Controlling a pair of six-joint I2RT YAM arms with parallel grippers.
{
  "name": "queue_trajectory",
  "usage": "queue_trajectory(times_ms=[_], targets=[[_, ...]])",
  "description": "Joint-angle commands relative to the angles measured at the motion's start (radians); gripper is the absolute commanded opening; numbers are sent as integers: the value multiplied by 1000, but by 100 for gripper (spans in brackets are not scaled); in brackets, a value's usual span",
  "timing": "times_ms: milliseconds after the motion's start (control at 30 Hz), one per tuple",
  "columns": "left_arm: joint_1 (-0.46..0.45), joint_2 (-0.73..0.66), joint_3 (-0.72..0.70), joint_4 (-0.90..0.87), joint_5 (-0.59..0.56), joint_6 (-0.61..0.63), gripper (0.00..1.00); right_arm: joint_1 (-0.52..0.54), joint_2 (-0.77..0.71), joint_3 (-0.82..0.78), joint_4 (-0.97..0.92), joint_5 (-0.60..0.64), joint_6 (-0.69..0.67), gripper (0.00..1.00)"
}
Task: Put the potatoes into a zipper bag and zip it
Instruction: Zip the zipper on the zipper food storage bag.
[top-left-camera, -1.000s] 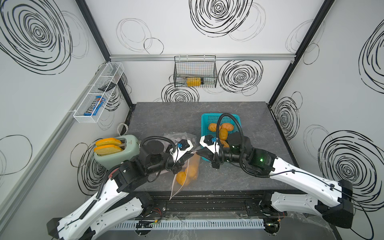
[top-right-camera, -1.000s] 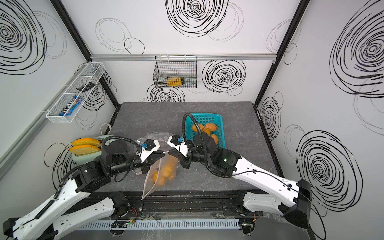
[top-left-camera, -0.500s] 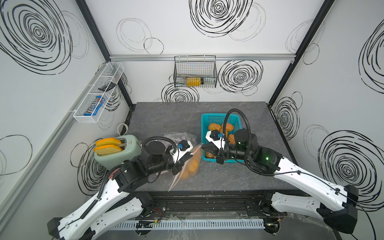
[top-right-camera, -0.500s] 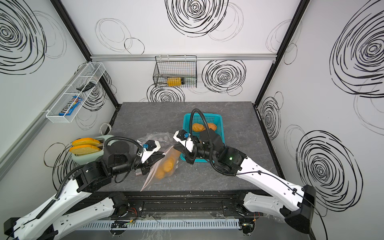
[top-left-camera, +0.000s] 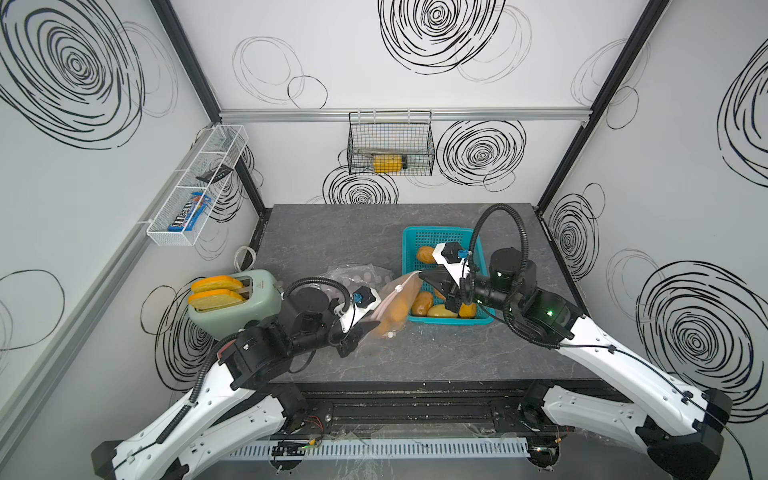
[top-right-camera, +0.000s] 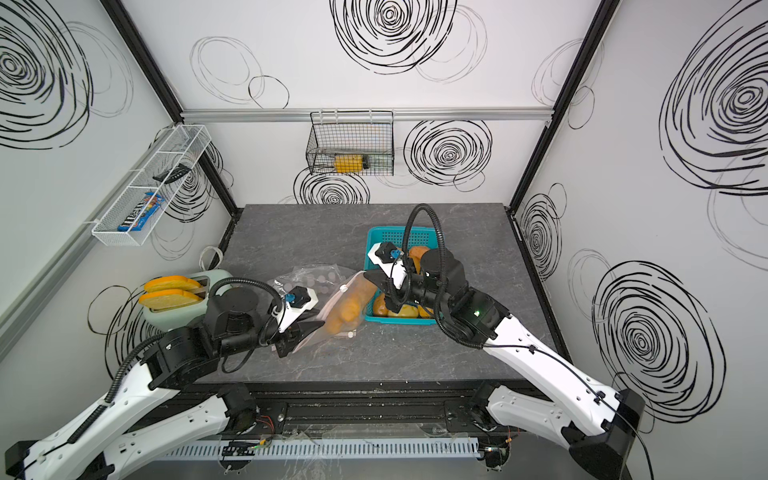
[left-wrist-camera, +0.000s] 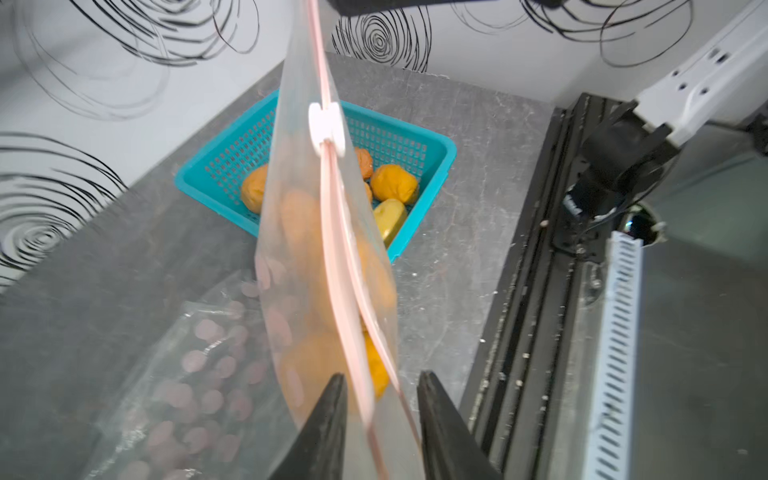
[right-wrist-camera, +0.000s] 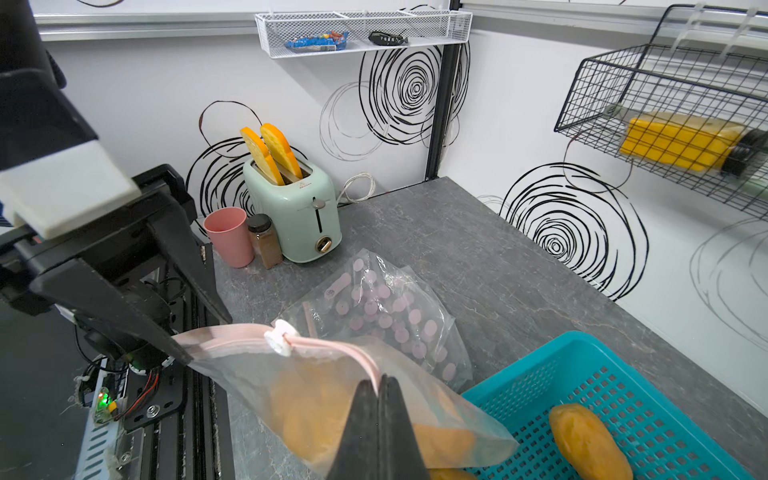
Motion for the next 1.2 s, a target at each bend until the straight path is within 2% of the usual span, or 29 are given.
queue_trajectory(times_ms=[0,33,100,133,233,400,700,767,967,1067,1167], targets=[[0,-6,0,95,73,-27,41,-4,-15,-19,62,-39,12,0],[-1,2,6,116,86,-29,44,-4,-15,-26,66,-47,13,0],[0,22,23,147,66,-32,58,-3,-14,-31,68,-59,16,0],[-1,36,35,162,43,-37,61,-1,-12,-31,69,-66,18,0],[0,84,68,202,18,-55,64,4,-9,-37,68,-66,19,0],[-1,159,101,246,50,-85,63,8,5,-35,67,-68,19,0],[-12,217,129,239,6,-69,48,18,16,-41,65,-64,19,0],[-13,219,132,234,7,-69,42,18,16,-44,63,-63,16,0],[-18,213,129,211,1,-56,36,18,22,-45,61,-49,7,0],[-18,207,123,206,5,-52,28,18,22,-44,58,-45,2,0],[-18,211,117,200,7,-50,25,18,19,-45,61,-44,2,0]])
